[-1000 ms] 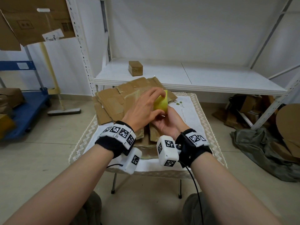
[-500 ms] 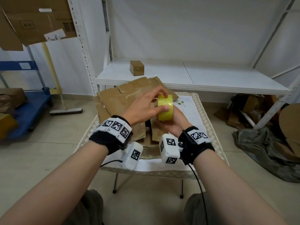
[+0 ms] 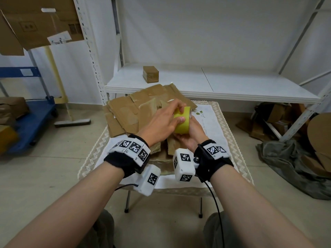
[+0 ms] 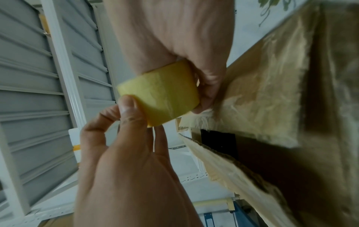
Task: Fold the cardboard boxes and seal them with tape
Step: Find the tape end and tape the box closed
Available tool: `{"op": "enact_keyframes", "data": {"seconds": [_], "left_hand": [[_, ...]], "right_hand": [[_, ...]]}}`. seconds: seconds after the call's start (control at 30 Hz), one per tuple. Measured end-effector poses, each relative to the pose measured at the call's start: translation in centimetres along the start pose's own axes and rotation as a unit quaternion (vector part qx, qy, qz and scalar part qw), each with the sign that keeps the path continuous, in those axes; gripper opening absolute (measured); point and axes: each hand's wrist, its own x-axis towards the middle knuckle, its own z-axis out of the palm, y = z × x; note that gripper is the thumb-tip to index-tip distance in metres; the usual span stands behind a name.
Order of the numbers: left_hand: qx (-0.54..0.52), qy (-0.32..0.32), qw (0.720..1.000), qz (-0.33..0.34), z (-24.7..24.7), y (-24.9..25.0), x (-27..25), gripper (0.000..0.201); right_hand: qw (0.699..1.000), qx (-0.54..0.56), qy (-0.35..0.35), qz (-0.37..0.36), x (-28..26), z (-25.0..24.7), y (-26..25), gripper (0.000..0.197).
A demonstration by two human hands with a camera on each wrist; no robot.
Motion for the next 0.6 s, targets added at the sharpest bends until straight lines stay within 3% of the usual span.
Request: {"op": "enact_keyframes", "data": {"seconds": [0.13, 0.27, 0.43, 0.6], "left_hand": [[-0.008, 0.008, 1.0, 0.002, 0.2, -0.2, -0.2, 0.018], [0.009, 0.002, 1.0, 0.0, 0.1, -0.1, 0.0, 0.016], [0.055, 0.016, 0.997, 0.044, 0.2, -0.3, -0.3, 0.016], [0.129, -0.021, 0.99, 0.061, -0.1, -0.8, -0.7, 0.057]], "right_hand": [[1.0, -0.003, -0.002, 0.003, 0.0, -0.3, -0.3, 0.017], [1.0, 0.019, 0.011, 0.017, 0.1, -0.3, 0.2, 0.024], [0.999, 0.011, 0.02, 0.033, 0.1, -0.1, 0.4, 0.027], [0.998, 0.001, 0.026, 0.064, -0.1, -0.3, 0.8, 0.046]]}}
